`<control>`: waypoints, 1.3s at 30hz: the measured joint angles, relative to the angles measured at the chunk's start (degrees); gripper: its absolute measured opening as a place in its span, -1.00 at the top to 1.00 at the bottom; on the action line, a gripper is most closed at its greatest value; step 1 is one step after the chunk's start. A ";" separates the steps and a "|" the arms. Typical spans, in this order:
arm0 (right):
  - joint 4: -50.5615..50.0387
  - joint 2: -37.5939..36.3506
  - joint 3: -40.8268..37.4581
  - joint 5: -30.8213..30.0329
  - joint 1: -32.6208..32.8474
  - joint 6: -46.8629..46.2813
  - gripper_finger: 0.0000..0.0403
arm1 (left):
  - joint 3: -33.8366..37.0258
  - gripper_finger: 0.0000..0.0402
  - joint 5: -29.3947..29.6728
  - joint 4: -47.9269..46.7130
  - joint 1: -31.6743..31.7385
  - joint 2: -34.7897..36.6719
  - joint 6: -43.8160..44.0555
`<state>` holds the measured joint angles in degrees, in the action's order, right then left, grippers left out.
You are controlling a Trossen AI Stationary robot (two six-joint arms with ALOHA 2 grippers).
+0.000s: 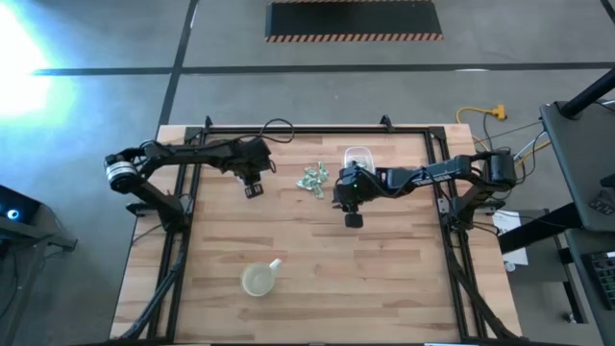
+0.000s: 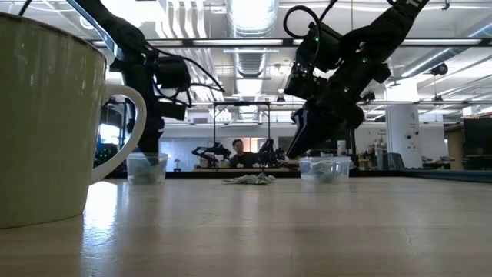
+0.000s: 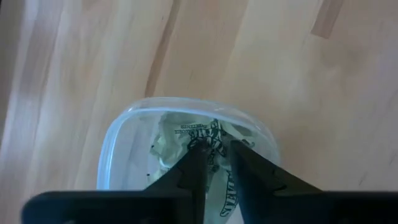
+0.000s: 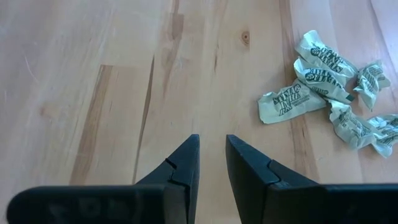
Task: Pick and place items into bin
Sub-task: Put the green stevia packet into the square transparent bin, then put the green stevia packet into the rectangular transparent bin
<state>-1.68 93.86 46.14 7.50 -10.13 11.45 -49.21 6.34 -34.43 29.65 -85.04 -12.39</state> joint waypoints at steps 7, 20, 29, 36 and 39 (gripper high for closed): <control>0.69 0.00 -0.44 -0.02 0.00 0.81 0.66 | 0.00 0.43 0.14 1.28 0.00 0.03 -0.33; 2.19 0.00 -0.73 -0.02 -0.01 1.21 0.66 | -1.83 0.33 0.63 -5.59 0.00 3.79 -0.04; 3.10 0.00 -0.82 -0.02 -0.02 1.17 0.66 | -2.23 0.33 -0.99 -0.50 -0.09 9.22 0.01; 3.70 0.00 -0.84 -0.02 -0.02 0.99 0.66 | -2.19 0.33 -6.85 11.32 -0.97 7.28 -0.41; 3.70 0.00 -0.86 -0.02 -0.02 0.99 0.66 | -2.34 0.33 -7.06 15.68 -1.79 5.20 -0.49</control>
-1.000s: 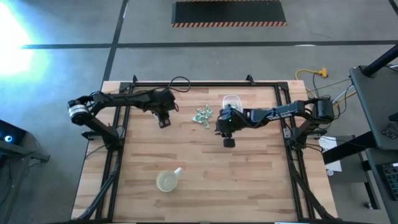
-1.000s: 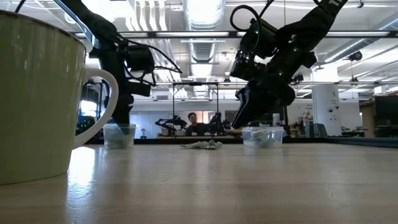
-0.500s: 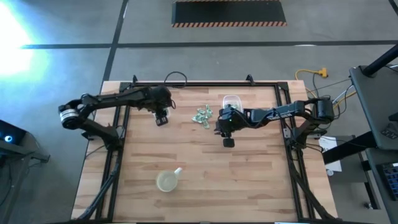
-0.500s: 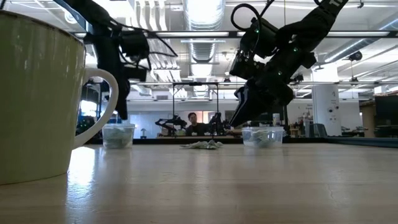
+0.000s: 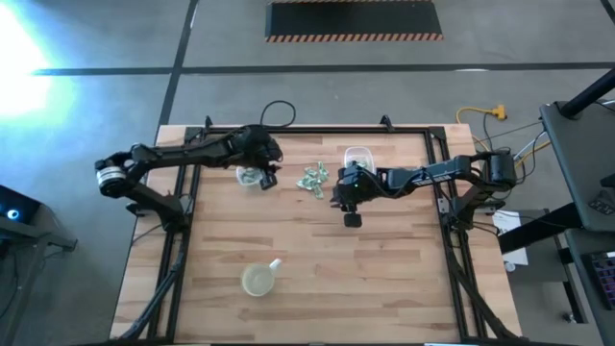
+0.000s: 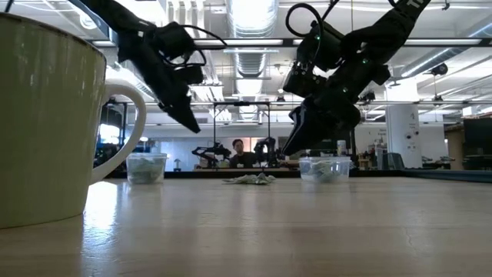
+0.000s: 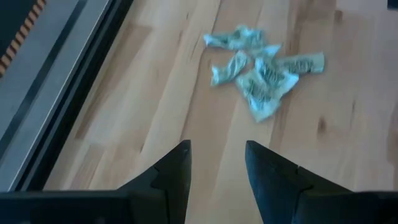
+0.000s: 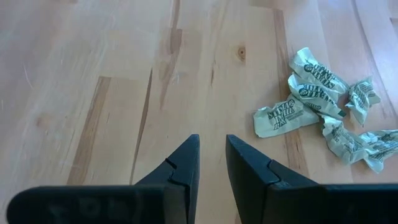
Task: Pick and place items into bin
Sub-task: Put the green stevia packet into the rectangular transparent bin
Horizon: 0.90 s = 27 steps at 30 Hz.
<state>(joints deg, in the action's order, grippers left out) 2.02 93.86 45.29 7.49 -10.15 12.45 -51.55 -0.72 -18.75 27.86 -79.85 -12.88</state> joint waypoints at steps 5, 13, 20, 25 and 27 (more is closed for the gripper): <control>-0.04 0.00 -0.12 0.00 0.00 0.04 0.66 | 0.07 0.33 -0.25 4.77 -1.36 -2.85 -0.04; -0.01 0.00 -0.21 0.00 0.00 0.02 0.66 | 0.02 0.33 -0.44 11.37 -4.34 -7.79 0.09; 0.00 0.00 -0.21 0.00 0.00 0.02 0.66 | -0.22 0.33 -0.52 14.21 -5.89 -11.03 0.10; 0.02 0.00 -0.27 0.02 0.00 0.09 0.66 | -0.22 0.33 -0.52 14.26 -6.22 -11.66 0.49; 0.01 0.00 -0.32 0.02 0.00 0.20 0.66 | -0.22 0.33 -0.52 14.64 -6.34 -11.55 0.48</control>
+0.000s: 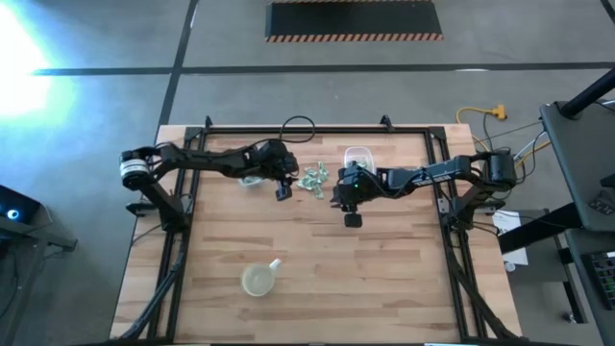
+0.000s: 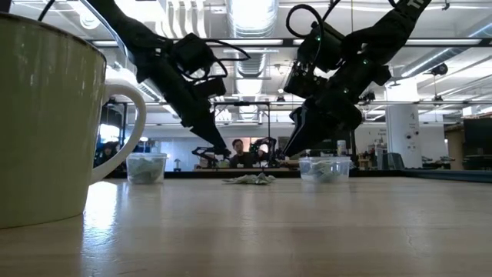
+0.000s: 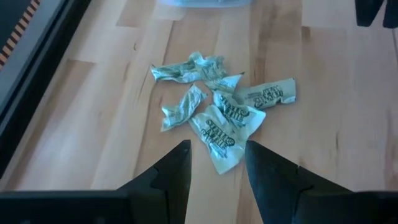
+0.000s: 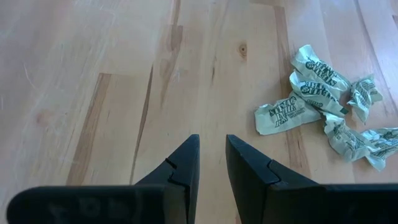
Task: Pick and place items into bin
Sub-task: Put the green stevia packet into the rectangular transparent bin
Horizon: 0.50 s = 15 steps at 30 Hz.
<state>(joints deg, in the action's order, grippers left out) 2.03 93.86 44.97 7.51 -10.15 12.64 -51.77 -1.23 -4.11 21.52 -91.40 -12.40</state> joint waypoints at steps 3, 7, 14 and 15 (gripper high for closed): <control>0.08 0.00 0.00 0.00 0.00 0.02 0.66 | 0.00 0.33 0.02 -0.28 0.02 1.17 0.00; 3.15 0.00 -0.02 0.00 0.00 -0.30 0.66 | -0.25 0.33 0.04 -0.35 0.02 3.67 -0.02; 11.57 0.00 -0.02 -4.13 0.02 -3.48 0.66 | -0.42 0.33 0.04 -3.55 -0.38 11.81 0.01; 11.85 0.00 -0.02 -6.19 0.02 -3.57 0.66 | -0.41 0.33 0.09 -4.35 -0.53 13.15 0.07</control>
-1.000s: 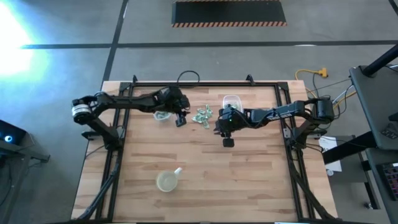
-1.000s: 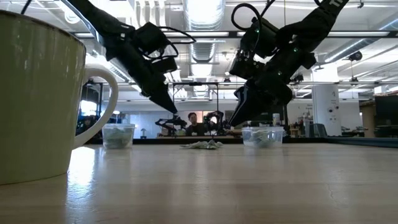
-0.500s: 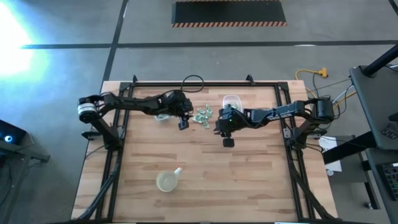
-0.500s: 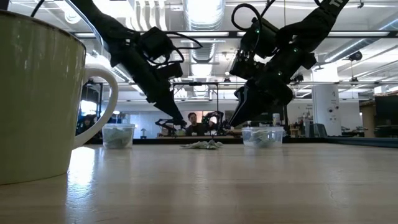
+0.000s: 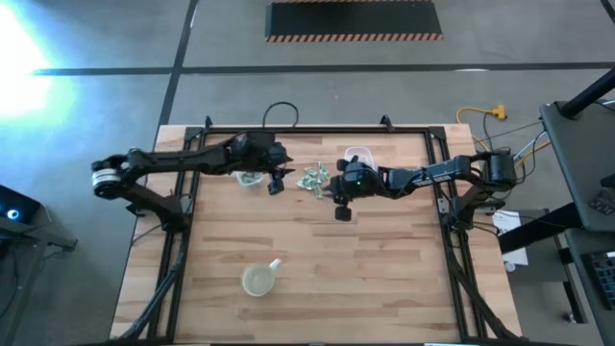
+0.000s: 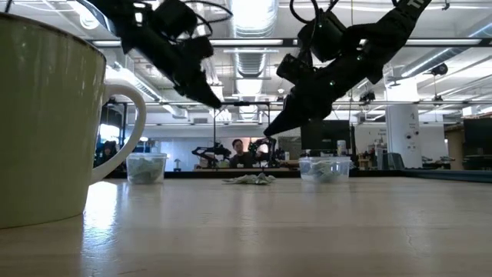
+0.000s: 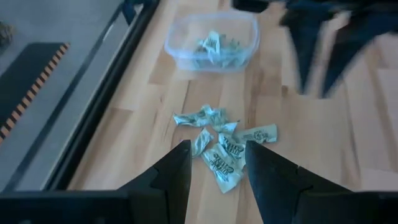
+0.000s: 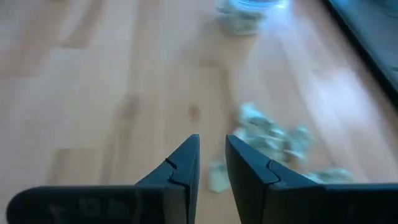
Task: Pick and place items into bin
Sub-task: Put the green stevia packet into the rectangular transparent bin
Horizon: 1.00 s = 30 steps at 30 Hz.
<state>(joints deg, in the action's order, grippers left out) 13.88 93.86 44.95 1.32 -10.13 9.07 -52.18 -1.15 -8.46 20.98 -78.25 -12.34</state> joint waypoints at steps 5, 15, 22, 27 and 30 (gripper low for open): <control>-0.03 0.00 0.00 -3.49 -0.09 -0.06 0.64 | 1.29 0.33 0.00 -1.54 -0.84 6.36 0.02; 1.70 3.58 0.86 -4.50 -0.04 -1.03 0.34 | 5.52 0.33 -0.03 -1.20 -2.31 15.08 2.10; 2.61 13.06 5.47 -7.81 -0.02 -2.56 0.21 | 12.54 0.33 -0.06 -0.71 -5.25 20.61 4.66; -1.12 16.51 8.25 -10.46 -0.20 -4.61 0.17 | 17.61 0.33 0.03 1.07 -6.53 25.54 6.01; -3.75 17.64 9.52 -11.82 -0.52 -6.05 0.17 | 20.26 0.33 0.18 3.26 -6.64 28.26 6.06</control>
<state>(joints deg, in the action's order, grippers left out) 10.13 111.51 54.47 -10.51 -10.65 3.02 -31.92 -0.97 -5.20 14.34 -49.98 -6.28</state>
